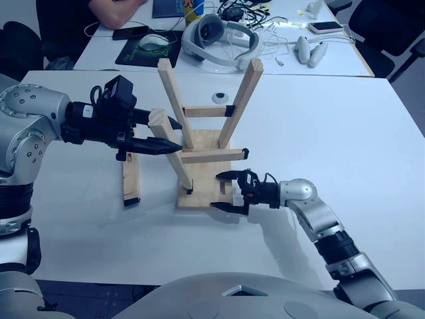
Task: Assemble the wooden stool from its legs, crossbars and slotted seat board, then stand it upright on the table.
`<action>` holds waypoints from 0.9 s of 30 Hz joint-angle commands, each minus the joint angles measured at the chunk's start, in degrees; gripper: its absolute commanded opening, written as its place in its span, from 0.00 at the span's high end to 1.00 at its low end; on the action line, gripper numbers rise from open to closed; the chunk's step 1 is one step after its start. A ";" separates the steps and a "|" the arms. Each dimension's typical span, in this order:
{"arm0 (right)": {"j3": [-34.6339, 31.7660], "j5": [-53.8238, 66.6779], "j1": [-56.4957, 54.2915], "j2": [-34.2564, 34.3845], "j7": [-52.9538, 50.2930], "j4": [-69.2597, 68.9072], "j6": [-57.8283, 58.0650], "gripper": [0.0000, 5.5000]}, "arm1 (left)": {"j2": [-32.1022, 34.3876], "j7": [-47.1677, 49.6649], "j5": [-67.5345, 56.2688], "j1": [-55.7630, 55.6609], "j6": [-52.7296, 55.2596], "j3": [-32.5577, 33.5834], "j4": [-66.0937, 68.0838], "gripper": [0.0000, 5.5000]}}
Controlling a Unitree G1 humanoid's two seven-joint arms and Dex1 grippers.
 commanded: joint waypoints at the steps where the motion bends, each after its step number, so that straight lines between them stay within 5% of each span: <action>1: 3.43 -4.94 -0.31 -1.70 0.36 2.73 1.64 0.20 | 0.33 -1.84 1.71 -1.00 0.79 -2.94 0.62 0.62; 27: 11.57 -10.18 4.03 -9.52 -2.80 -0.80 5.62 0.20 | 0.26 -2.74 9.36 -0.09 -10.03 -4.11 2.88 0.62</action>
